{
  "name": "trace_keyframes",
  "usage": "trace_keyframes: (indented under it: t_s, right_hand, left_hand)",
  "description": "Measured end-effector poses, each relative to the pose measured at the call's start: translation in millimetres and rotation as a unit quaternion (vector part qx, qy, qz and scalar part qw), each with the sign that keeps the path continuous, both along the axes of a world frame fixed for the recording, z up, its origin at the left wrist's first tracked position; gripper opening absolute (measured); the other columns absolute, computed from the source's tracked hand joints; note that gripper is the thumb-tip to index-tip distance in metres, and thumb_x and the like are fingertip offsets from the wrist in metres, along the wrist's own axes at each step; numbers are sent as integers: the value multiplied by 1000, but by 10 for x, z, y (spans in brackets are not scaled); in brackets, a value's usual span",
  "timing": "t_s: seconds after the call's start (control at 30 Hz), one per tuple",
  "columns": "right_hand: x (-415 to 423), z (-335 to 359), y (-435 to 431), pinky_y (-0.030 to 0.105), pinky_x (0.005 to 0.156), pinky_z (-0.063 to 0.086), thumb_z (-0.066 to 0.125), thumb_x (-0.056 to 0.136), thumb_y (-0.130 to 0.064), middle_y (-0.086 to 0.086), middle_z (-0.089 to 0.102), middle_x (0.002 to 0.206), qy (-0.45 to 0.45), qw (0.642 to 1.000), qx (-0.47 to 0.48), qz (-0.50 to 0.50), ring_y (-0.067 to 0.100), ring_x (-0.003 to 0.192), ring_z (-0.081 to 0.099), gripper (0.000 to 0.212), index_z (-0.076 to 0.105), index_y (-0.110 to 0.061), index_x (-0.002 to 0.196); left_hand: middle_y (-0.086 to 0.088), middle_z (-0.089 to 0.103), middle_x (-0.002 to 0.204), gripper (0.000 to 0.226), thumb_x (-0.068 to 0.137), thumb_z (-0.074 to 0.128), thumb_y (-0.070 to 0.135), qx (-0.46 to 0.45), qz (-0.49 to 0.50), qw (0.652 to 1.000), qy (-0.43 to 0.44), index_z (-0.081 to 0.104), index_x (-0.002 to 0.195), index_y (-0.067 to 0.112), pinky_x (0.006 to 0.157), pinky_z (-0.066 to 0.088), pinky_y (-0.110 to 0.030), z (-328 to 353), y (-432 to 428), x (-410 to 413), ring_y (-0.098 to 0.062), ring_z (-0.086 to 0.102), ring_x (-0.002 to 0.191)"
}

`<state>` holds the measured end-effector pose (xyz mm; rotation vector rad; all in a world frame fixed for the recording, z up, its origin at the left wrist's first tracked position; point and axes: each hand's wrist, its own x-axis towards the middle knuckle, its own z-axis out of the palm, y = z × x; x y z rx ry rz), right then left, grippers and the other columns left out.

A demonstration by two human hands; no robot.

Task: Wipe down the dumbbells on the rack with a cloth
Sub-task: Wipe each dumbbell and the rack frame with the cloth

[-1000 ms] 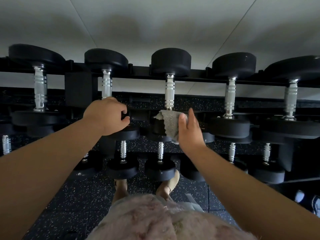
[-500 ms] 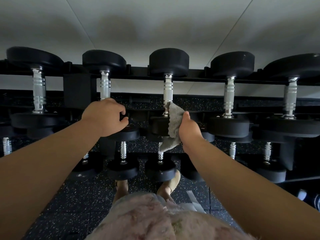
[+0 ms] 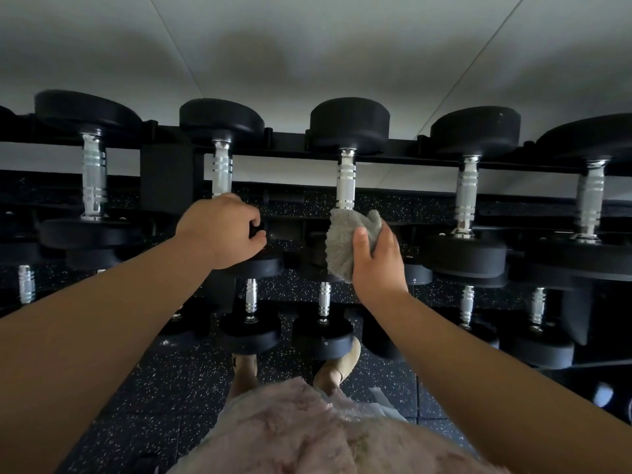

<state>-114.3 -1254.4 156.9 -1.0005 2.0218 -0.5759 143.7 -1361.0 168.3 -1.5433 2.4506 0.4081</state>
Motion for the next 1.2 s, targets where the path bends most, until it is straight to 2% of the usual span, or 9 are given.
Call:
trace_keyframes:
  t_s: [0.17, 0.37, 0.5, 0.63, 0.7, 0.8, 0.93, 1.07, 1.2]
  right_hand:
    - [52, 54, -127, 36, 94, 51, 28, 110, -37, 0, 57, 120, 81, 994, -39, 54, 13, 107, 52, 41, 58, -15, 127]
    - [-27, 181, -537, 38, 81, 54, 33, 110, -37, 4, 63, 99, 81, 994, -61, 36, 21, 87, 61, 39, 62, -11, 115]
    - [-22, 220, -962, 29, 75, 45, 30, 110, -40, 5, 65, 99, 48, 997, -58, 7, 25, 94, 64, 43, 61, -11, 116]
    - [-2, 222, -1133, 28, 59, 44, 26, 110, -51, 6, 63, 102, -14, 989, 95, 109, 21, 88, 64, 52, 45, -11, 137]
    - [-1, 198, -1077, 33, 72, 49, 37, 108, -52, 15, 63, 113, 14, 973, 148, 177, 27, 96, 65, 61, 33, -3, 145]
    - [-15, 122, -980, 39, 83, 43, 50, 105, -44, 20, 58, 124, 104, 959, 166, 205, 36, 111, 59, 55, 39, -1, 137]
    - [45, 142, -1083, 39, 80, 43, 50, 104, -42, 19, 60, 119, 115, 967, 133, 184, 29, 96, 55, 45, 49, -3, 127]
    - [121, 224, -1399, 42, 96, 49, 48, 106, -45, 17, 59, 130, 97, 985, 104, 99, 34, 120, 60, 55, 42, -3, 142]
    - [124, 232, -1306, 27, 66, 51, 52, 105, -44, 15, 57, 120, 4, 994, 90, 56, 25, 90, 64, 55, 33, -8, 141]
  left_hand:
    - [6, 63, 101, 37, 92, 52, 59, -5, -3, 1000, -1, 73, 108, 34, 70, 55, -34, -22, 1, 14, -17, 64, 84]
    - [7, 61, 102, 36, 93, 51, 61, -10, -11, 1000, -11, 72, 109, 36, 68, 48, -31, -52, -21, 13, -14, 61, 85]
    - [6, 63, 107, 37, 93, 50, 61, -8, -9, 1000, -13, 71, 111, 36, 71, 51, -32, -65, -16, 12, -16, 63, 90]
    - [6, 64, 113, 38, 93, 51, 62, -2, -4, 1000, -14, 70, 111, 36, 73, 51, -33, -60, -19, 9, -16, 64, 93]
    - [6, 64, 114, 38, 93, 50, 63, -2, -3, 1000, -16, 70, 112, 36, 74, 52, -33, -60, -20, 6, -16, 64, 92]
    - [6, 64, 112, 37, 93, 51, 63, -9, -3, 1000, -15, 70, 111, 36, 73, 51, -33, -60, -21, 4, -15, 64, 89]
    - [8, 63, 110, 38, 92, 51, 63, -13, -3, 1000, -15, 70, 112, 37, 72, 49, -31, -79, -18, 11, -14, 63, 87]
    - [8, 62, 109, 37, 92, 49, 63, -13, -6, 1000, -21, 70, 111, 38, 68, 43, -30, -102, -28, 19, -14, 63, 88]
    - [7, 63, 110, 36, 92, 51, 62, -8, -1, 1000, -17, 70, 110, 37, 73, 51, -33, -90, -25, 5, -15, 64, 91]
